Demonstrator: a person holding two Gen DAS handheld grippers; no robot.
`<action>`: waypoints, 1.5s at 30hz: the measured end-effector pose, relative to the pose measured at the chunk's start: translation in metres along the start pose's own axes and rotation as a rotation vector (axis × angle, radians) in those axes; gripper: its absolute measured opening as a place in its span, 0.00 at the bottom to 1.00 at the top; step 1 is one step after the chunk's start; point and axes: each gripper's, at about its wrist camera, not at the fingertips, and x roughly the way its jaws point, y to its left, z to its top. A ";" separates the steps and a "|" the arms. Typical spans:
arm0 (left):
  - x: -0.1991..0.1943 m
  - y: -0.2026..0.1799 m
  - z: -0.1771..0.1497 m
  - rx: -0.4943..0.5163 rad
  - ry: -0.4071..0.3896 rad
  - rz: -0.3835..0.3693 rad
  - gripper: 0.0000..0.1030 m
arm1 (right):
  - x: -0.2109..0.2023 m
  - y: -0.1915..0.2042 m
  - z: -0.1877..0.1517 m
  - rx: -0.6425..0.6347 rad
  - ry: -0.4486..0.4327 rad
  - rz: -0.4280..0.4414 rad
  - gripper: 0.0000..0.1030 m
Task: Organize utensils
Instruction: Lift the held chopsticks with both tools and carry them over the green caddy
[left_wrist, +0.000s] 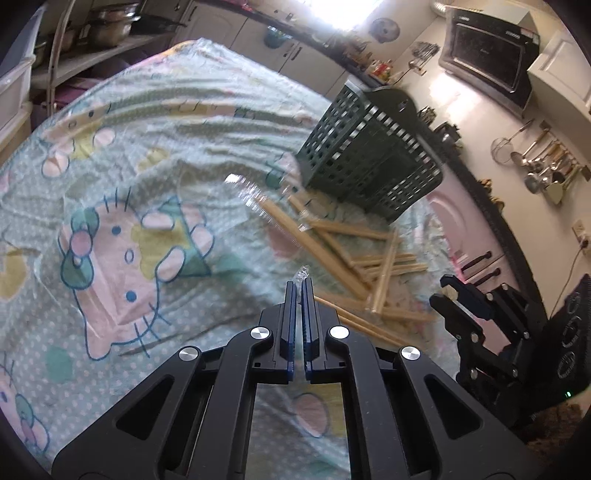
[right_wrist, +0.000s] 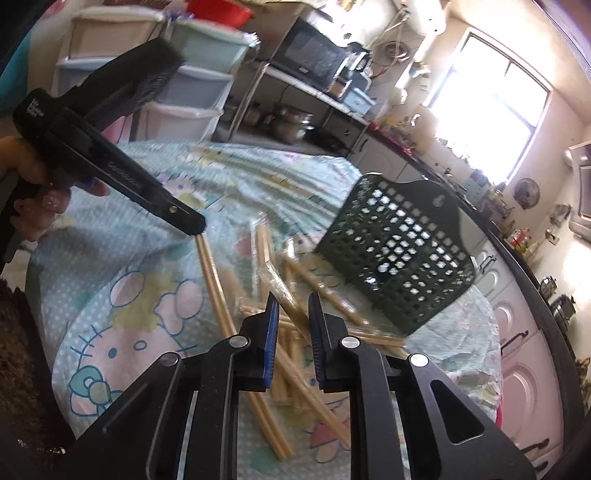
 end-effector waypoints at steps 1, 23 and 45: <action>-0.004 -0.003 0.002 0.006 -0.010 -0.008 0.01 | -0.003 -0.006 0.000 0.020 -0.007 -0.003 0.15; -0.050 -0.067 0.039 0.132 -0.124 -0.089 0.01 | -0.044 -0.087 0.019 0.238 -0.143 -0.090 0.07; -0.052 -0.170 0.085 0.348 -0.195 -0.208 0.01 | -0.082 -0.154 0.048 0.424 -0.282 -0.070 0.06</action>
